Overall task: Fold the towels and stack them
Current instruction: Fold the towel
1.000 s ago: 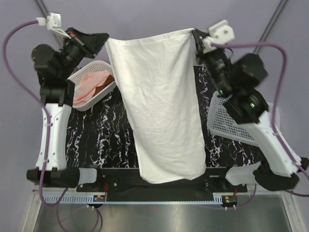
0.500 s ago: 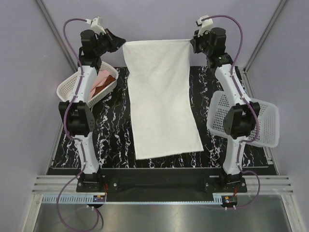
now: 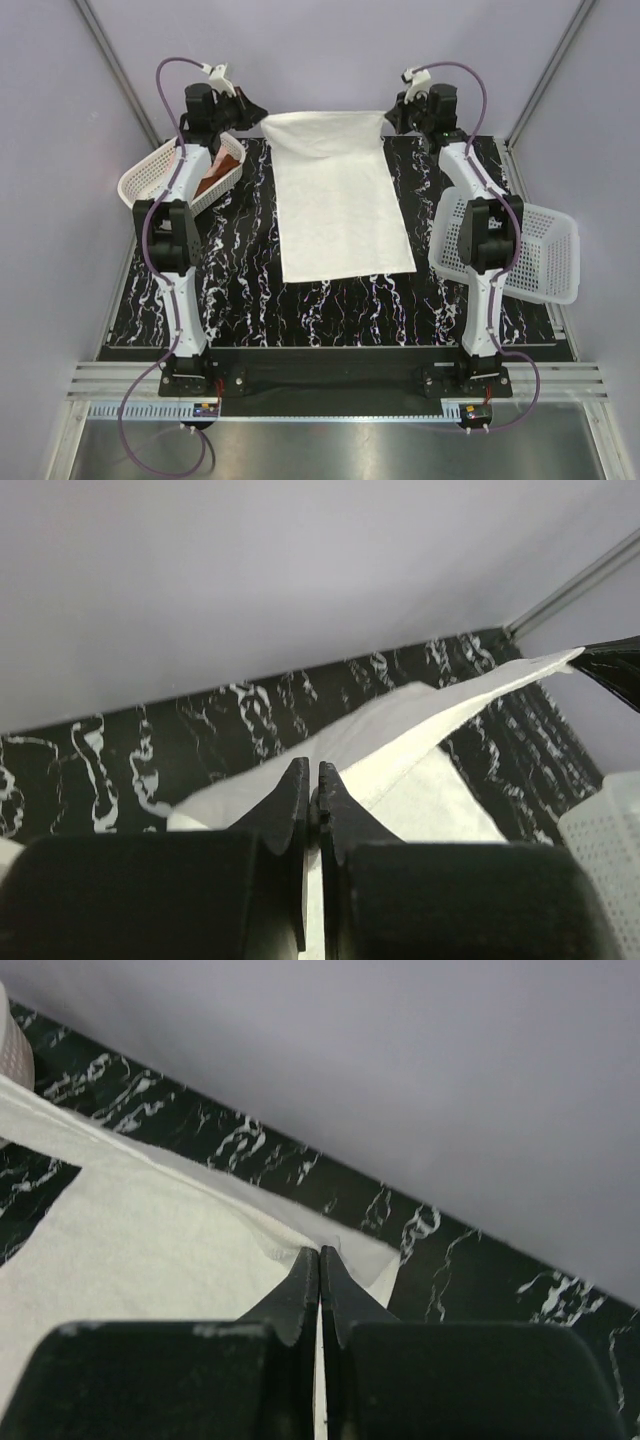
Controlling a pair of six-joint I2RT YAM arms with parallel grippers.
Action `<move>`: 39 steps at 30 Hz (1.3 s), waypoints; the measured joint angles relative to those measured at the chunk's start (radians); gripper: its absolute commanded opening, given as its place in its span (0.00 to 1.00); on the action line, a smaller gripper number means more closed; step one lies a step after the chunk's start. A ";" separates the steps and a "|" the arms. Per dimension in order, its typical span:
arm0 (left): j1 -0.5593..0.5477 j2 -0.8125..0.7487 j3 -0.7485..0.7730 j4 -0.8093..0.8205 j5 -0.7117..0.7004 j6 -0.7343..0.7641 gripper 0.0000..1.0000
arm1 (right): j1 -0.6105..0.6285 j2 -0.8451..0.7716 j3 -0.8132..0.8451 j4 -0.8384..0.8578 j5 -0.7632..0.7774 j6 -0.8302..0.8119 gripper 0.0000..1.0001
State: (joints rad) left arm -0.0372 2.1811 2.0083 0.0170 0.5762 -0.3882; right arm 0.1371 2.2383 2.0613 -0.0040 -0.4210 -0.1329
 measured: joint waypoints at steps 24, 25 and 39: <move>-0.128 -0.483 -0.698 -0.118 -0.012 0.188 0.00 | 0.000 -0.437 -0.501 -0.349 0.150 -0.064 0.00; -0.132 -0.491 -0.716 -0.126 -0.017 0.195 0.00 | 0.000 -0.441 -0.510 -0.370 0.148 -0.062 0.00; -0.227 -0.624 -0.882 -0.251 -0.155 0.252 0.01 | 0.001 -0.566 -0.722 -0.474 0.138 -0.040 0.01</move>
State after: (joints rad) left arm -0.2642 1.5570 1.1267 -0.2340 0.4213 -0.1360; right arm 0.1383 1.6726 1.3392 -0.4778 -0.2829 -0.1734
